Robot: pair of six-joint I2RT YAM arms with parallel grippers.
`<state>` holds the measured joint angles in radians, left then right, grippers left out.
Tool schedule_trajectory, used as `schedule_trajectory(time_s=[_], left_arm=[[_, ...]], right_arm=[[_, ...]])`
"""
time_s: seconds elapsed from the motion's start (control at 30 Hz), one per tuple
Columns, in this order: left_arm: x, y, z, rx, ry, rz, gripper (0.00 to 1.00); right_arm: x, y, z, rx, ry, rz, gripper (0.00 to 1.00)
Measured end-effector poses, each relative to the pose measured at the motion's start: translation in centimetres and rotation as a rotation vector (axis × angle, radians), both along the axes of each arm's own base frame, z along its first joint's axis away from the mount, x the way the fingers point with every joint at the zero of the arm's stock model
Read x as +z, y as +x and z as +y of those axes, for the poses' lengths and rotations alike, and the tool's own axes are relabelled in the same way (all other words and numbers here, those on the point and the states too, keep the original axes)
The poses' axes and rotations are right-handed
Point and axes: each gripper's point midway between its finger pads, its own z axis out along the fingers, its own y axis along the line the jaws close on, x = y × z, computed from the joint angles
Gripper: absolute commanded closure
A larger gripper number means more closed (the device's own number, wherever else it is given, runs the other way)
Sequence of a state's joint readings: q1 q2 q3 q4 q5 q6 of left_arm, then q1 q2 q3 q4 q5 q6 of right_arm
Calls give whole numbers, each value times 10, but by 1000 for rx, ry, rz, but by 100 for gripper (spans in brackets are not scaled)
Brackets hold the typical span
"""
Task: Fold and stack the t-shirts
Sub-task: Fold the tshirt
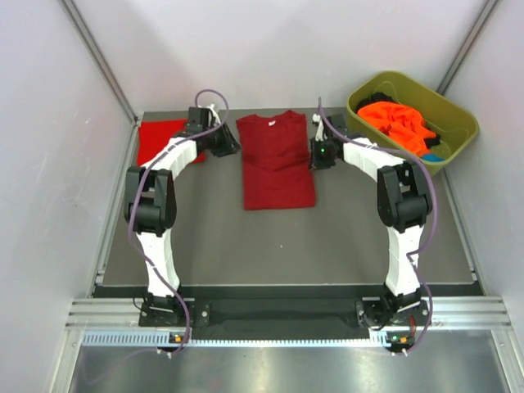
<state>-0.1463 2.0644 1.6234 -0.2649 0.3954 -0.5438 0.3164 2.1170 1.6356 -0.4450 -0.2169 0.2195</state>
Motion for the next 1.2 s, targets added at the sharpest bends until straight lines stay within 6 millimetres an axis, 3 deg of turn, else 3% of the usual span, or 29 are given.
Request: schedule_trajectory(time_s=[0.13, 0.33, 0.43, 0.57, 0.67, 0.93, 1.2], left_arm=[[-20, -15, -13, -76, 44, 37, 67], [-42, -18, -15, -133, 97, 48, 63], [-49, -8, -11, -131, 124, 40, 55], [-48, 4, -11, -167, 139, 5, 55], [-48, 9, -13, -220, 149, -27, 53], [-55, 0, -18, -371, 183, -76, 52], [-60, 6, -16, -442, 236, -123, 52]], right_arm=[[-10, -14, 2, 16, 8, 25, 93], [-2, -2, 12, 14, 42, -21, 93], [5, 16, 19, 8, 62, -56, 93], [13, 52, 31, 2, 85, -115, 92], [12, 67, 32, -5, 88, -136, 87], [4, 64, 25, 39, 80, -135, 74], [-1, 57, 8, 128, 78, -129, 72]])
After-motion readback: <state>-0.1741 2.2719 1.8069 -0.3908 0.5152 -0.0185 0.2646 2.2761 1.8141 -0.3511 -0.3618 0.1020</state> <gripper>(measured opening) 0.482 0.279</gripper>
